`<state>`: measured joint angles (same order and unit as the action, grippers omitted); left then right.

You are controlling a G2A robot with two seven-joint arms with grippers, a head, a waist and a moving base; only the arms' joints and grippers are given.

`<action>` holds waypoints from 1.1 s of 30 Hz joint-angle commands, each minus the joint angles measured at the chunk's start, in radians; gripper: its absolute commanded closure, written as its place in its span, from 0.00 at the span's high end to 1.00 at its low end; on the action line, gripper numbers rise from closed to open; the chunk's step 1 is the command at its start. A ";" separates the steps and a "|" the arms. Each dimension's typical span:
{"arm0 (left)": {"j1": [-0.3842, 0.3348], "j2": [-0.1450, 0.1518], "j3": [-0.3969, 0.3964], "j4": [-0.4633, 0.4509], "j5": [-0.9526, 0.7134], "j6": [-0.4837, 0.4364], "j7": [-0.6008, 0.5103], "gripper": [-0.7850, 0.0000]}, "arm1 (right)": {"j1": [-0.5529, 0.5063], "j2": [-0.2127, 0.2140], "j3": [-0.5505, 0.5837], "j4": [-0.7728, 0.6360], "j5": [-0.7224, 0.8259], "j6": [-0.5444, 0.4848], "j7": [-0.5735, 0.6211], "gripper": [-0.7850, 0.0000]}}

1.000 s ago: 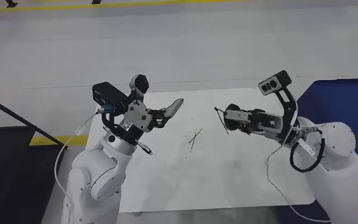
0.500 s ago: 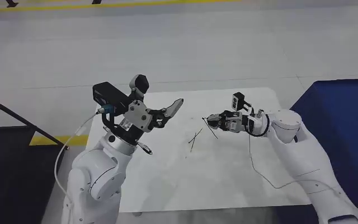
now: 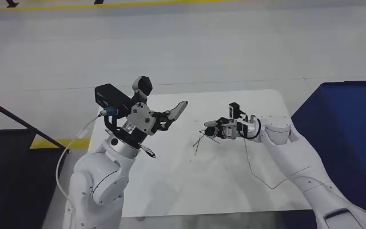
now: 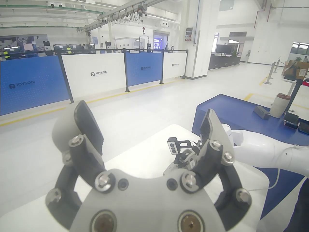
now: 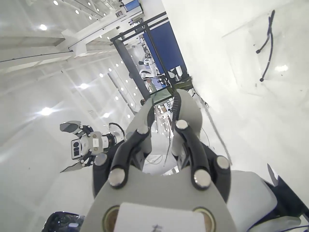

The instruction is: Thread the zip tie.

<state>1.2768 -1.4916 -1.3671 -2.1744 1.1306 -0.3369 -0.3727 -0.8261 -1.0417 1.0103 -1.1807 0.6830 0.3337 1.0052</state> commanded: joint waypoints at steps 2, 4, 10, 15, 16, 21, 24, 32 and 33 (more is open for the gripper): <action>0.000 0.000 0.000 0.000 0.000 0.000 0.000 1.00 | -0.004 0.001 0.016 0.004 0.026 -0.003 0.013 0.39; 0.000 0.000 0.000 0.000 0.000 0.000 0.000 1.00 | -0.011 0.002 0.033 -0.006 0.048 -0.018 0.013 0.37; 0.000 0.000 0.000 0.000 0.000 0.000 0.000 1.00 | -0.039 0.003 0.080 -0.054 0.164 -0.009 0.066 0.33; 0.000 0.000 0.000 0.000 0.000 0.000 0.000 1.00 | -0.074 0.017 0.155 -0.160 0.126 -0.186 0.082 0.00; 0.000 0.000 0.000 0.000 0.000 0.000 0.000 1.00 | -0.087 0.021 0.176 -0.182 0.106 -0.231 0.074 0.00; 0.000 0.000 0.000 0.000 0.000 0.000 0.000 1.00 | -0.178 0.046 0.295 -0.281 -0.010 -0.422 0.025 0.00; 0.000 0.000 0.000 0.000 0.000 0.000 0.000 1.00 | -0.241 0.053 0.360 -0.331 0.012 -0.495 -0.002 0.00; 0.000 0.000 0.000 0.000 0.000 0.000 0.000 1.00 | -0.247 0.053 0.368 -0.336 0.015 -0.507 -0.008 0.18; 0.000 0.000 0.000 0.000 0.000 0.000 0.000 1.00 | -0.247 0.053 0.367 -0.336 0.015 -0.507 -0.008 0.23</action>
<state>1.2767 -1.4916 -1.3671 -2.1744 1.1306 -0.3369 -0.3727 -1.0728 -0.9888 1.3778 -1.5172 0.6980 -0.1734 0.9969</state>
